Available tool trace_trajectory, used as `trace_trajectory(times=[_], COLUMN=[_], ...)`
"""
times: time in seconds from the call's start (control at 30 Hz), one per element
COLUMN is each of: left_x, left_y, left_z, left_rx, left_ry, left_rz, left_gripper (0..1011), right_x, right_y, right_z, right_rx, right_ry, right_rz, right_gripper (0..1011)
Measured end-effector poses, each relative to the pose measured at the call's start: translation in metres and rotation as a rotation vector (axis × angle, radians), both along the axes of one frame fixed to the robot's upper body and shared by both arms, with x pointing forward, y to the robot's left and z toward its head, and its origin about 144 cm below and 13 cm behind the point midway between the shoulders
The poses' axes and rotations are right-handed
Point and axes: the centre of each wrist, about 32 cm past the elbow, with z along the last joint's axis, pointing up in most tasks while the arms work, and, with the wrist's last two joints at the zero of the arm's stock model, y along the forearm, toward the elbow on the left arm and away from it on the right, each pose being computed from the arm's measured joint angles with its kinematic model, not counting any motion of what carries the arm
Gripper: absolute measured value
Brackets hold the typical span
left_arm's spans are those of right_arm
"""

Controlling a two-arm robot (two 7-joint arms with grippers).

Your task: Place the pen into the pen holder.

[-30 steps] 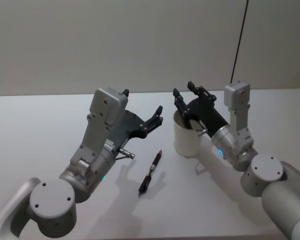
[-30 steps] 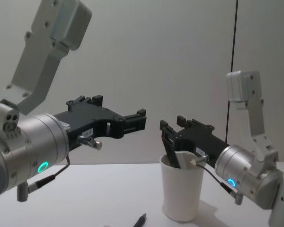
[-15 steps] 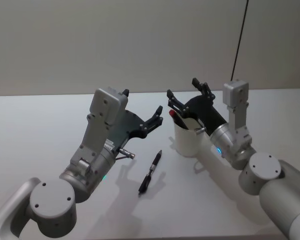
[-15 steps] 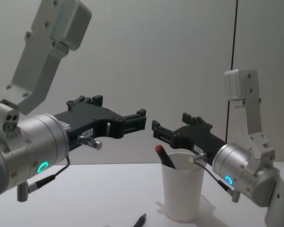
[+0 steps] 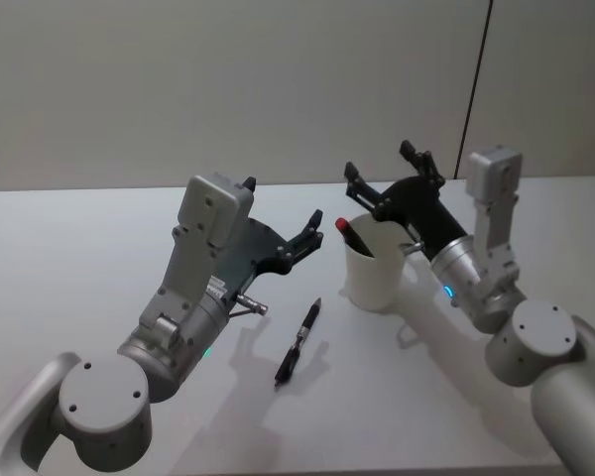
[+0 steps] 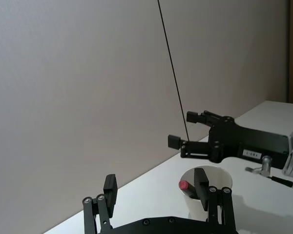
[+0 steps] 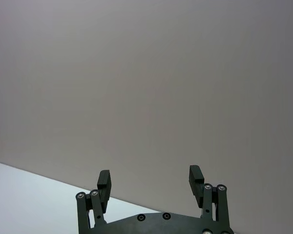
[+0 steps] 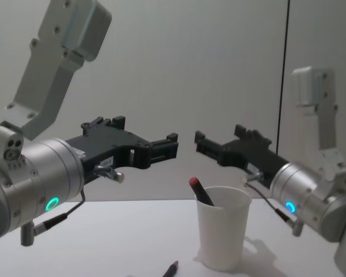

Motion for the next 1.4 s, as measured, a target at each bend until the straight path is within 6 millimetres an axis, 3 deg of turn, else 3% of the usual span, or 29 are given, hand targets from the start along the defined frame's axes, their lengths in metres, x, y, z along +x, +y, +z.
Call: trace_trajectory(times=[0.77,1.4], left_x=[0.0,0.0], left_y=[0.0,0.0], left_z=[0.0,0.0], left_rx=[0.0,0.0], left_ry=[0.0,0.0], left_rz=[0.0,0.0], left_gripper=[1000,1000], right_x=[-0.051,-0.098], right_y=[-0.037,-0.072], right_z=[0.046,0.054], right_rx=[0.08,0.069], right_ry=[0.102,0.206], right_rz=[-0.175,-0.301], right_gripper=[1002,1001])
